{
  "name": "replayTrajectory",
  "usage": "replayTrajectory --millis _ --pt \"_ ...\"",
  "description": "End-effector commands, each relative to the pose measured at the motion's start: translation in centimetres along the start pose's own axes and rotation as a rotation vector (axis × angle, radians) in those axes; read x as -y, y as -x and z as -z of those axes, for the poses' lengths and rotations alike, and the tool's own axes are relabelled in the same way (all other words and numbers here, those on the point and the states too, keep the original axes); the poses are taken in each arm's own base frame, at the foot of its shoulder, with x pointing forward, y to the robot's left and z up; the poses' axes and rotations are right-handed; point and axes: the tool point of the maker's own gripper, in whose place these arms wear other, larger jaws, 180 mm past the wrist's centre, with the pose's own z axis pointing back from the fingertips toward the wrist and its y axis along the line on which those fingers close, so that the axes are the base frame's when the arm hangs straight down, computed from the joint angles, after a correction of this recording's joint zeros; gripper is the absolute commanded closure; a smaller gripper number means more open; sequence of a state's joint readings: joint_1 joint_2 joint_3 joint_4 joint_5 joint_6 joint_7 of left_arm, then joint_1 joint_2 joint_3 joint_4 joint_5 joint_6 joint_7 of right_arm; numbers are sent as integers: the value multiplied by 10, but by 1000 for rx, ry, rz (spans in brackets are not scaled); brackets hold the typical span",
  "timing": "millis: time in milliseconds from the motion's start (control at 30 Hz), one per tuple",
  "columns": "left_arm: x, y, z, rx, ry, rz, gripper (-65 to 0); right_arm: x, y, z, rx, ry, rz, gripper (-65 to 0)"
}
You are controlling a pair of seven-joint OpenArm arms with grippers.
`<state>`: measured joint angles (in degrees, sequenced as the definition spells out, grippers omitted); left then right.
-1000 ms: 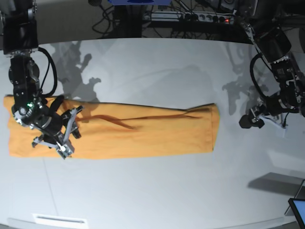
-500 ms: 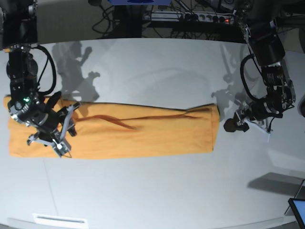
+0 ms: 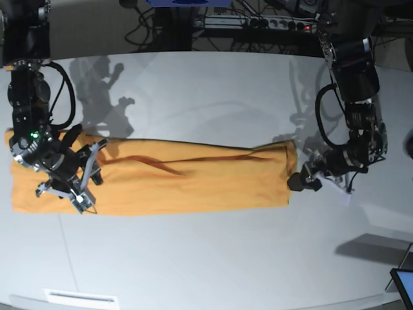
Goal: Fold the T-shirt properly
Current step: 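Lower the left gripper to the strip end and press it flat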
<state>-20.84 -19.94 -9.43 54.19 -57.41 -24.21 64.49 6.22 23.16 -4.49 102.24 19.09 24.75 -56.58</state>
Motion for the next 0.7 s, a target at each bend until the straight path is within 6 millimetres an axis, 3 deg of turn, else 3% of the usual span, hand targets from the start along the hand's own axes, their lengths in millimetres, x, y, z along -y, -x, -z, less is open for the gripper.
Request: replayTrajectory --millis 0,667 --pt "3 -2 1 -14 -3 12 -391 10 -15 -6 46 29 -12 -210" --pt "40 2 27 -22 77 11 -391 12 -17 -6 53 31 -12 -210"
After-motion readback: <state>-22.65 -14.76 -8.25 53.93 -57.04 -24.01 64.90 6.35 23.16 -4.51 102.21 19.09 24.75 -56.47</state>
